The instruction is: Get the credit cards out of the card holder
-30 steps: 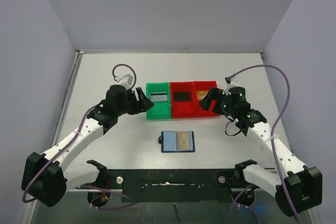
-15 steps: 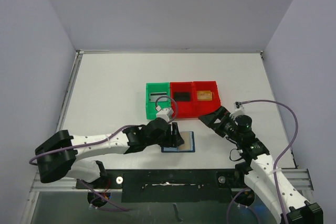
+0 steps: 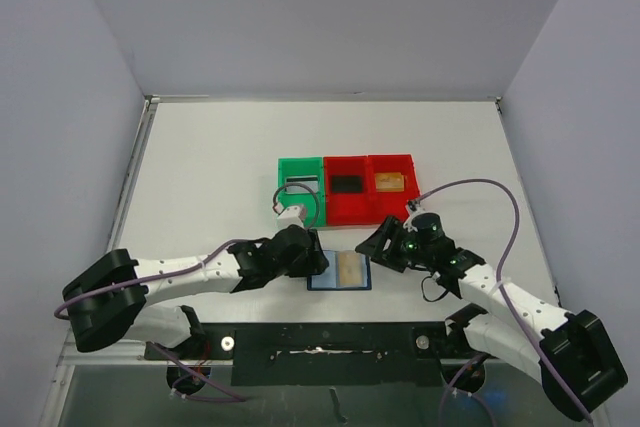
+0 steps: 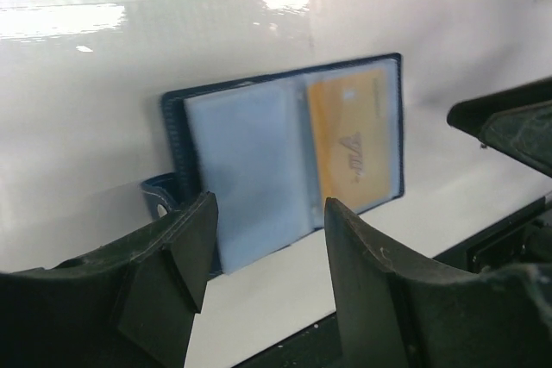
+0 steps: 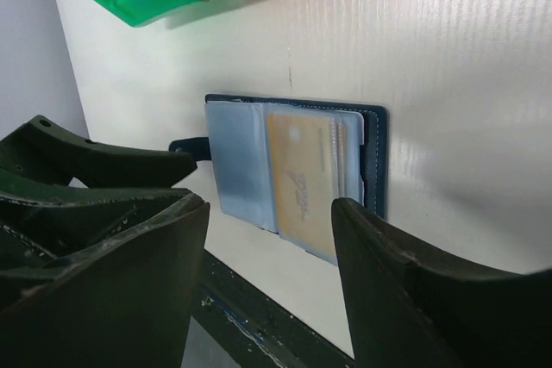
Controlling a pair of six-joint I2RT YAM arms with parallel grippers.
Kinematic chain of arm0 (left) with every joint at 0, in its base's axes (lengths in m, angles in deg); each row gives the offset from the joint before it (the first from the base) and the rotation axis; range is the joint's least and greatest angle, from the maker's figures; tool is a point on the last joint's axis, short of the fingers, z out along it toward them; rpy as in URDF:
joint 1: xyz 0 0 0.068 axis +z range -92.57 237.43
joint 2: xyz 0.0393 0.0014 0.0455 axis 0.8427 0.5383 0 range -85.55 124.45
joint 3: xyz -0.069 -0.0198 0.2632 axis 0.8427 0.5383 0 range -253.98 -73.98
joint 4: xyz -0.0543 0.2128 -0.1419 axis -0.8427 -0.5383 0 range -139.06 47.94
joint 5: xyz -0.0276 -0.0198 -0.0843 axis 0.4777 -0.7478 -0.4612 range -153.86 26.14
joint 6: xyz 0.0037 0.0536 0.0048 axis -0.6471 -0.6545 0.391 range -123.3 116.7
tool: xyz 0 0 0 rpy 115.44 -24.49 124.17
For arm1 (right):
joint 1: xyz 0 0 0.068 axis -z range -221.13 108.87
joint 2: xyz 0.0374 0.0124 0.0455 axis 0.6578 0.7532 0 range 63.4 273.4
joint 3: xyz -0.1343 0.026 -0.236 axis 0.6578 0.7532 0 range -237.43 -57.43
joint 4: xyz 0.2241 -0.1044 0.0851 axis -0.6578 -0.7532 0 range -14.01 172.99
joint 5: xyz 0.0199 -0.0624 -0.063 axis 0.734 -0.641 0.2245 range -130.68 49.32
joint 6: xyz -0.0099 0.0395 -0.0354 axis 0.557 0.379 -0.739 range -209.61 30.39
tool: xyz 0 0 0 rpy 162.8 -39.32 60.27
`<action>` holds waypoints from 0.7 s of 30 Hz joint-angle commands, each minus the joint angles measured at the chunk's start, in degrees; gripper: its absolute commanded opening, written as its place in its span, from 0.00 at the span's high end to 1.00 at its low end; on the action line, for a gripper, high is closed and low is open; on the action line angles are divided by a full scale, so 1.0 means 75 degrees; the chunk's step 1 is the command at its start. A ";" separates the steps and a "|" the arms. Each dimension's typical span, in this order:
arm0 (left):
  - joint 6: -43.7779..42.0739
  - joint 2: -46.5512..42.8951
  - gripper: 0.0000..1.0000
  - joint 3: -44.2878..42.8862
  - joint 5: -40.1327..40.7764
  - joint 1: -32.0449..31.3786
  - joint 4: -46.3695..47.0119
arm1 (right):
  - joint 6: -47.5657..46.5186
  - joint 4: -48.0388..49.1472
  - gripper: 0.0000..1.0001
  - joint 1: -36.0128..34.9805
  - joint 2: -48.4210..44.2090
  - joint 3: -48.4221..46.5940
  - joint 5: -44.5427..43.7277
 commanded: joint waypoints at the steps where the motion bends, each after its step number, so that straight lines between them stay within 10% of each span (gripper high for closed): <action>1: 0.0197 -0.0511 0.49 0.0372 0.0309 0.0242 0.0146 | 0.0158 0.0603 0.43 -0.0407 0.0522 -0.0460 -0.0282; 21: 0.0099 -0.0328 0.50 0.0709 -0.0342 0.0338 0.0509 | 0.0146 0.0575 0.57 -0.0952 0.2193 -0.0832 -0.0427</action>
